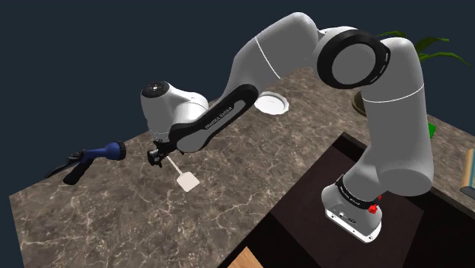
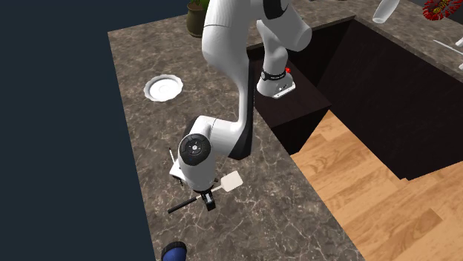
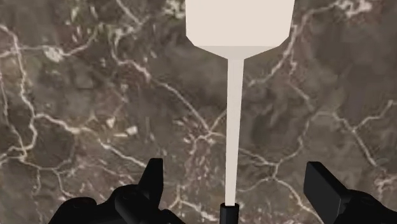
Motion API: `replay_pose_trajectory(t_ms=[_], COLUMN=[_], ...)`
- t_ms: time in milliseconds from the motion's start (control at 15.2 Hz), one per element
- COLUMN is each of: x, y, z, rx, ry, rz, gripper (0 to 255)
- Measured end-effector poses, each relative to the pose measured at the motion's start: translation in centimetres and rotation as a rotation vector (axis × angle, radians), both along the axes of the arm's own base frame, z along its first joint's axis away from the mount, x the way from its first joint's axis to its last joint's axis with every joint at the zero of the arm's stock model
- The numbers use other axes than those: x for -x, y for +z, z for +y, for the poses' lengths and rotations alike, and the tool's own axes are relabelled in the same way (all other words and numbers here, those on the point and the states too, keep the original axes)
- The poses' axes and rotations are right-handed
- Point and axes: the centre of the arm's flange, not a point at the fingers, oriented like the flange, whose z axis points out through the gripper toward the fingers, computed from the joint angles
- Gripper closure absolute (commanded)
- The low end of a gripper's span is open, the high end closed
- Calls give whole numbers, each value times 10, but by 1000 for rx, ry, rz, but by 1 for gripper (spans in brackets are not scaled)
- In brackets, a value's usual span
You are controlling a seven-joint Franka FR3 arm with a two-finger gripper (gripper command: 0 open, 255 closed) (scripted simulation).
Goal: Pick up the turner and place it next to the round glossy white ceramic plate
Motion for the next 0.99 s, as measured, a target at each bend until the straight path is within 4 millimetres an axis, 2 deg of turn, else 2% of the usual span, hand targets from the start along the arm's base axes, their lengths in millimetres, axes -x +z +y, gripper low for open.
replay_pose_trajectory(t_ms=[132, 462, 528, 990], x=[-1, -1, -1, -1], y=[-7, -9, -9, -9], z=[0, 1, 1, 1], rx=[0, 0, 0, 0], ry=[0, 0, 0, 0], rz=[0, 0, 0, 0], gripper=[0, 0, 255, 255])
